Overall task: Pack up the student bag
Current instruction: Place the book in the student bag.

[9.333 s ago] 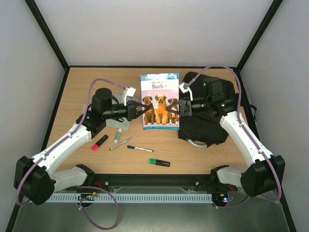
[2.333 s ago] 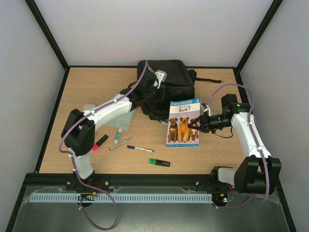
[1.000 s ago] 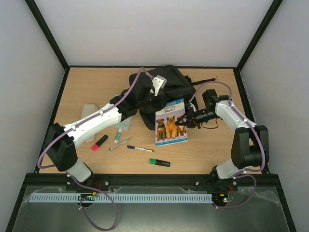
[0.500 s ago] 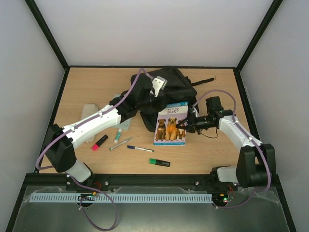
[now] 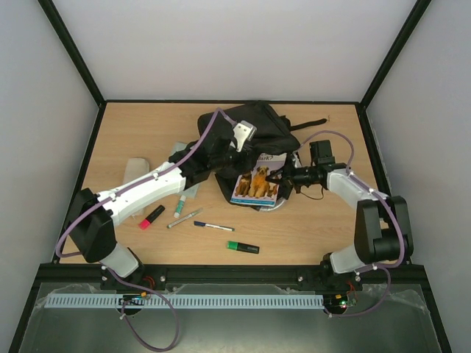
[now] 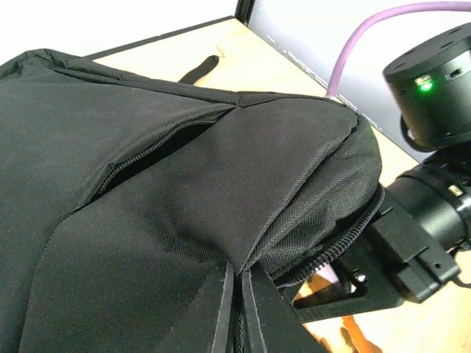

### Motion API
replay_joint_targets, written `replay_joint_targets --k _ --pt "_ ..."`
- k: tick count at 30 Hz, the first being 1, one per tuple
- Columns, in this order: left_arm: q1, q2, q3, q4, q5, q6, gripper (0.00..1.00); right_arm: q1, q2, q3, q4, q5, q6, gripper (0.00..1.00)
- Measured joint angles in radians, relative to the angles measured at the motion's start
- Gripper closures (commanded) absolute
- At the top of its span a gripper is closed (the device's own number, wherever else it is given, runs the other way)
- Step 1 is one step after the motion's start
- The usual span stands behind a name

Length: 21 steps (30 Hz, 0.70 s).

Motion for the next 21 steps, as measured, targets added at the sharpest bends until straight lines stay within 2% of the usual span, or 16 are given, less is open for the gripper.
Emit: replay_joint_targets --k 4,9,12,14,17,21 --pt "0.000 0.000 -0.006 0.000 -0.003 0.000 0.98 0.021 0.070 0.013 0.006 0.007 -0.022 0.95" --pt "0.000 0.000 -0.011 0.000 -0.003 0.000 0.98 0.041 0.086 0.024 -0.006 0.046 -0.061 0.74" --pt "0.000 0.000 -0.012 0.001 -0.002 0.000 0.98 0.044 0.086 0.039 -0.018 0.098 -0.087 0.55" --pt "0.000 -0.001 -0.016 0.007 -0.002 0.000 0.98 0.046 0.087 0.058 -0.038 0.146 -0.111 0.47" --pt "0.000 -0.008 -0.028 0.010 -0.002 0.001 0.98 0.047 0.083 0.081 -0.073 0.223 -0.150 0.40" --pt "-0.001 -0.012 -0.031 0.010 -0.003 0.004 0.98 0.047 0.027 0.084 -0.126 0.310 -0.206 0.36"
